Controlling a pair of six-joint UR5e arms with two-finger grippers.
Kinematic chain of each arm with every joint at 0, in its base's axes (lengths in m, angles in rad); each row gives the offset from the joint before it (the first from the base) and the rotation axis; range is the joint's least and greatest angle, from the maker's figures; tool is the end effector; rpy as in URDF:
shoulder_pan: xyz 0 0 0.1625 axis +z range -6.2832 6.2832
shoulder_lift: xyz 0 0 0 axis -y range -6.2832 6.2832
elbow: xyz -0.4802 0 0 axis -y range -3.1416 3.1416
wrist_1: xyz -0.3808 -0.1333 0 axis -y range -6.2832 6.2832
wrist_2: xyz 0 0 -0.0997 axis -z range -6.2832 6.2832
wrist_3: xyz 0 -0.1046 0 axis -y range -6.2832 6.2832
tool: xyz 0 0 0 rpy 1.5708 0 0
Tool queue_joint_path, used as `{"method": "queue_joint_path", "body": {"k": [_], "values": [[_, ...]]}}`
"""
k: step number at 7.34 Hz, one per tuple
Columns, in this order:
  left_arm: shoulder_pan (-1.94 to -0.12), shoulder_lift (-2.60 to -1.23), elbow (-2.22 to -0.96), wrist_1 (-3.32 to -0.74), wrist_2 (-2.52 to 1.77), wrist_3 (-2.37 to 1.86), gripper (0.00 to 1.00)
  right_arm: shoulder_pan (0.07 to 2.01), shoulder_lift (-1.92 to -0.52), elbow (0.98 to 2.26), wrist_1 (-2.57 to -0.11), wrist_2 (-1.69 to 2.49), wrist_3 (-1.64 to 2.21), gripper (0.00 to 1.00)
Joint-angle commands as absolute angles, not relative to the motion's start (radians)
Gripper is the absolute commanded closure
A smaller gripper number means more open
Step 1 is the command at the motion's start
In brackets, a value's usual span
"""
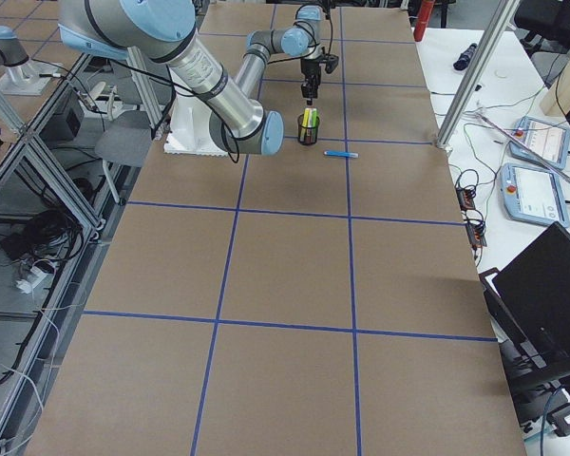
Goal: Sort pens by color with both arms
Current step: 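Reach the right gripper over the cup and grasp the red-capped marker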
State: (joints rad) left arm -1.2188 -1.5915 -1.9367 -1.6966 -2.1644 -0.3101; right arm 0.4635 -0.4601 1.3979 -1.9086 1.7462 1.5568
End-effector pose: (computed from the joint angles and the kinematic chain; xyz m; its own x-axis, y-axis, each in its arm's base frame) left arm 0.0994 -0.4877 0.5257 0.7426 0.2677 -0.6139 -0.0776 0.9449 0.3181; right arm -0.6606 -0.4588 0.0974 0.7431 0.3560 0.5666 -0.3417 0.9299 -0.1361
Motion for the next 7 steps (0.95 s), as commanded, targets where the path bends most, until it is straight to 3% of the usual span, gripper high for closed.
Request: {"method": "queue_joint_path", "body": {"k": [1, 3, 5, 7], "values": [[-1.218, -1.589, -1.94, -1.697, -2.164, -0.314, 0.01, 0.465, -0.463, 1.382, -1.921, 1.741, 1.539, 0.43], [-1.219, -1.589, -1.942, -1.698, -2.164, -0.316, 0.01, 0.463, -0.462, 1.37, -1.919, 1.729, 1.526, 0.44], [-1.22, -1.589, -1.942, -1.698, -2.164, -0.316, 0.0, 0.459, -0.465, 1.361, -1.919, 1.729, 1.526, 0.55], [-1.22, -1.588, -1.942, -1.698, -2.164, -0.316, 0.0, 0.457, -0.465, 1.361, -1.917, 1.73, 1.522, 0.6]]}}
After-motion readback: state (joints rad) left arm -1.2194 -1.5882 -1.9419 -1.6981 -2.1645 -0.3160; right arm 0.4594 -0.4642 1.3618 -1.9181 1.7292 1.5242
